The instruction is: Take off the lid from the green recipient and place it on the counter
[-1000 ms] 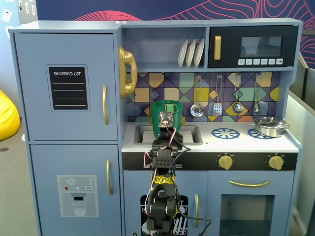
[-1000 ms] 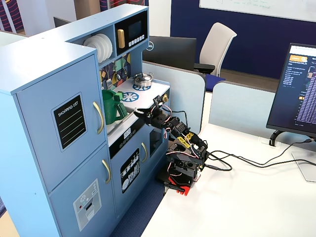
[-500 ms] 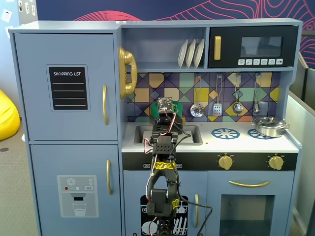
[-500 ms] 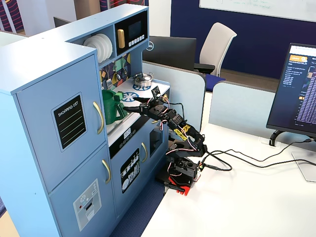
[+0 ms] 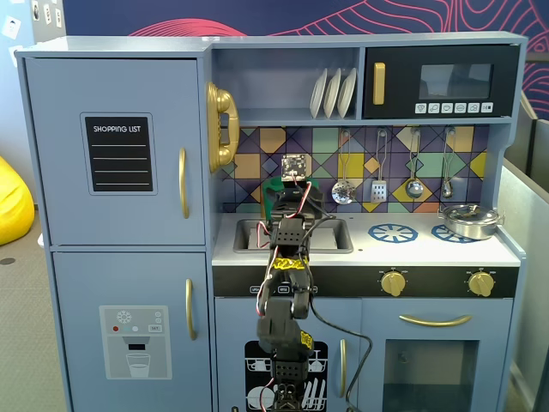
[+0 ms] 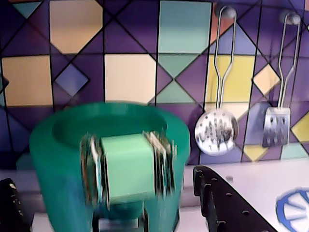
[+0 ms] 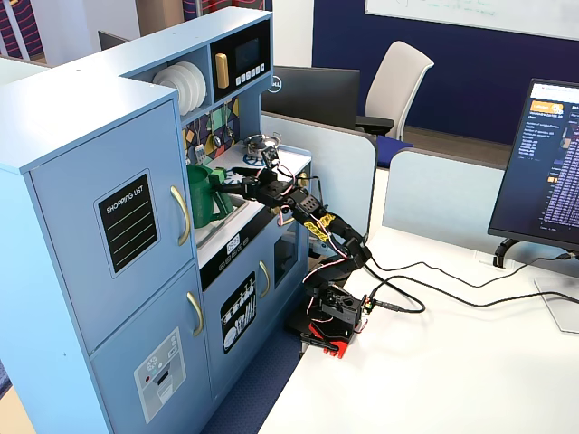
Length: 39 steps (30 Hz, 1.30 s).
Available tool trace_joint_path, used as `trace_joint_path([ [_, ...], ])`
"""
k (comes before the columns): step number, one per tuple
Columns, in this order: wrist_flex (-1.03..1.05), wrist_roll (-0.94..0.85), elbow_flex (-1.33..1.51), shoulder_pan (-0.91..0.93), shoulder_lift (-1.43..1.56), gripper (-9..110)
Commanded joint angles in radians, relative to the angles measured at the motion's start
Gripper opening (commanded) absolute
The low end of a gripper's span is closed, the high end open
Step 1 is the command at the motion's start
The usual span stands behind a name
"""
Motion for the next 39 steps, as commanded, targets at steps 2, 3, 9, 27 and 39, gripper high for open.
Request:
trace_joint_path([
  [2,-0.052,0.005,-0.126,-0.005,-0.077,39],
  [3,-0.058,0.005,-0.133,-0.006,-0.089,39],
  [9,-0.069,-0.003,-0.161,-0.015,-0.141,39],
  [27,-0.075,-0.072,-0.175,-0.052,-0.206,0],
  [39,-0.302,-0.074,-0.173,-0.081,-0.215,0],
])
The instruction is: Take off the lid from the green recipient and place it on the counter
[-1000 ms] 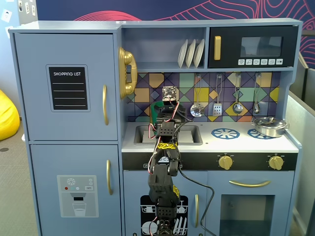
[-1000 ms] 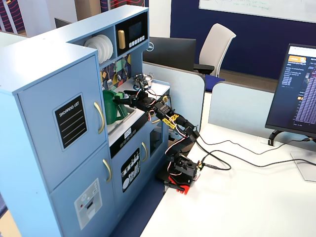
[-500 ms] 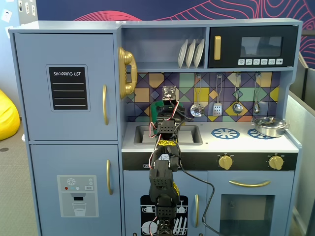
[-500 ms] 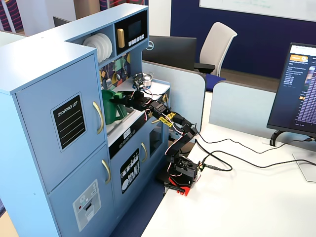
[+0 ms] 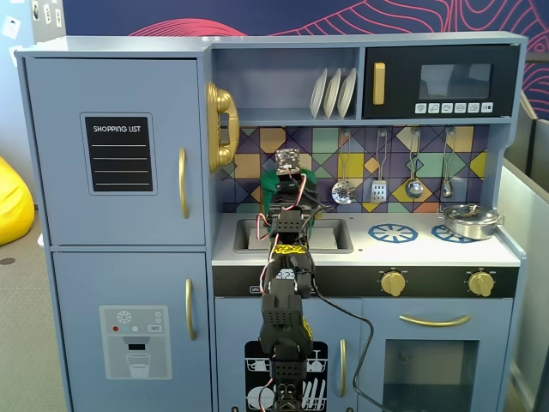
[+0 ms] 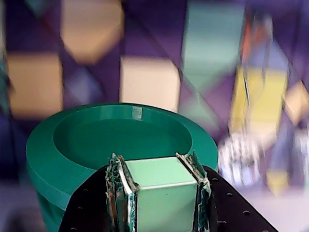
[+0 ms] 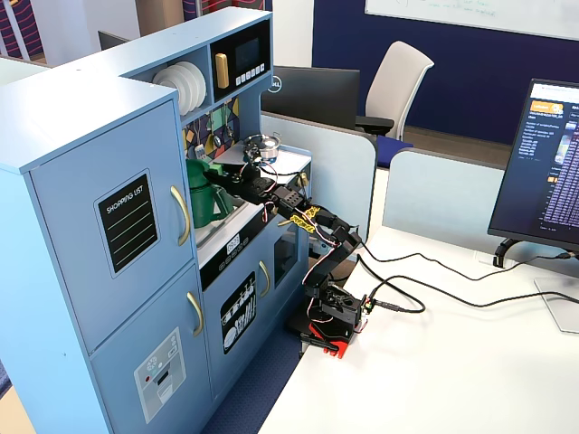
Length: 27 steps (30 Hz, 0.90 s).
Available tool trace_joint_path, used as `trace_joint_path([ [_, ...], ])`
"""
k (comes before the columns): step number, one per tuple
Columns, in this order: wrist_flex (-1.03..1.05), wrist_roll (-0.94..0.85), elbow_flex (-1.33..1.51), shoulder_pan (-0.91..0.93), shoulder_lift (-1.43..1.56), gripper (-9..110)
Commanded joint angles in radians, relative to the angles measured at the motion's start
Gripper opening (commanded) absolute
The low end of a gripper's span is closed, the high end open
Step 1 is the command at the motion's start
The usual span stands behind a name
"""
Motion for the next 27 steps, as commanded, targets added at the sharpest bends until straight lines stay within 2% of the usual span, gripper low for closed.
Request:
trace_joint_path([
  [1,-0.124,-0.025,-0.051,-0.009,0.008,0],
  [5,-0.109,-0.038,-0.035,0.043,0.04,0],
  [12,-0.089,0.021,-0.028,0.318,0.06,0],
  [20,-0.084,0.057,0.029,0.526,0.038,0],
  [27,-0.322,0.038,0.238,0.561,-0.048,0],
])
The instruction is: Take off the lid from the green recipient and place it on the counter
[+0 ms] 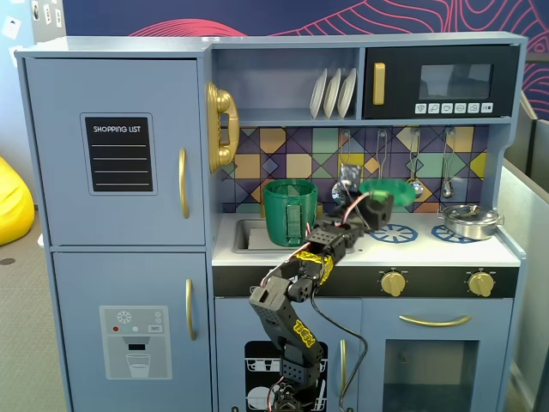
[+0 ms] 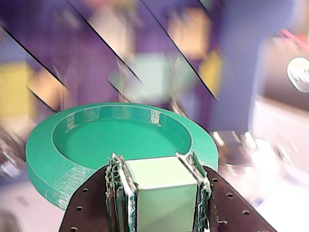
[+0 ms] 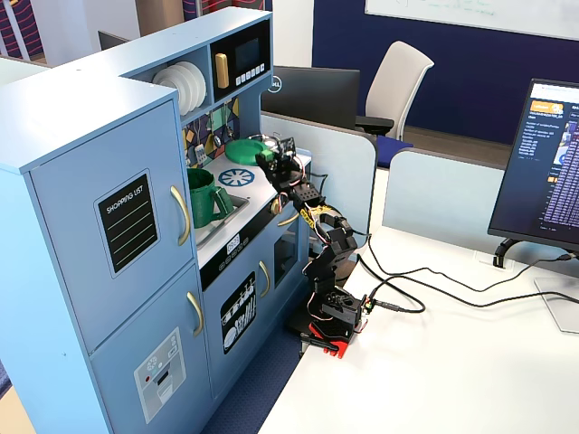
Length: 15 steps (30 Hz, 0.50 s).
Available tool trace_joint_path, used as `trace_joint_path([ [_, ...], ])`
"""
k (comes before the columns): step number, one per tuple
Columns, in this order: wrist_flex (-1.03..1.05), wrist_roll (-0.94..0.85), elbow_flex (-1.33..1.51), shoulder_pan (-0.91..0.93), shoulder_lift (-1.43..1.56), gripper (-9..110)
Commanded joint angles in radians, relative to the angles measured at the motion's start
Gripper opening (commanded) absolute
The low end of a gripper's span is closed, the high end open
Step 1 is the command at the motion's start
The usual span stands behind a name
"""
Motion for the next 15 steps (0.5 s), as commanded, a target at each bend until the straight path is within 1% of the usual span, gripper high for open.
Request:
trace_joint_path([
  [1,-0.186,-0.002,0.067,0.021,-0.041,0],
  [5,-0.264,-0.003,0.144,0.02,-0.091,0],
  [15,-0.29,-0.008,0.204,0.031,-0.121,0],
])
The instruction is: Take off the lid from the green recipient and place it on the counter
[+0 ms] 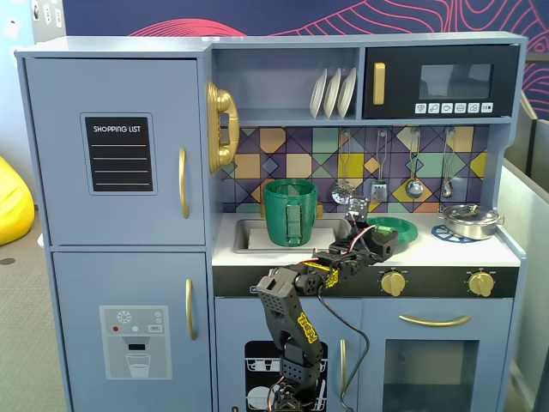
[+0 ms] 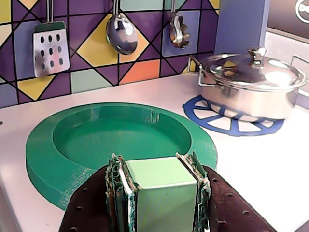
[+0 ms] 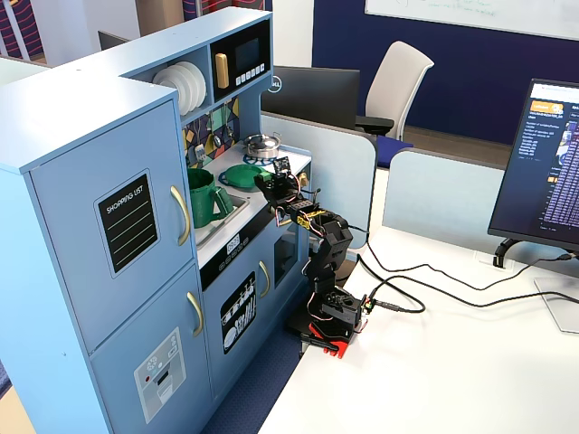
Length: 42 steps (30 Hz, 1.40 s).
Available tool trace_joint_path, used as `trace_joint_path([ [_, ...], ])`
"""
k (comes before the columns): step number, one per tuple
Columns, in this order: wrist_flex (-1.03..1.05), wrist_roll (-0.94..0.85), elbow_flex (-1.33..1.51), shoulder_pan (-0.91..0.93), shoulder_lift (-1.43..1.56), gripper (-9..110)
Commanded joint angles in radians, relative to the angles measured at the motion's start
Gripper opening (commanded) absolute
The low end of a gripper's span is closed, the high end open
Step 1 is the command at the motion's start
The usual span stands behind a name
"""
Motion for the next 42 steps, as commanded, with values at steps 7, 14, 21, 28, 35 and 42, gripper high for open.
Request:
trace_joint_path([
  [7,-0.066,-0.02,0.035,0.015,0.009,0],
  [14,-0.066,0.014,0.032,0.009,0.018,11],
  [21,-0.064,0.037,0.04,0.012,0.074,41],
  [28,-0.025,0.038,-0.011,0.017,0.201,47],
  [35,0.572,0.018,-0.201,-0.029,0.482,42],
  [42,1.33,-0.035,-0.347,-0.201,0.634,40],
])
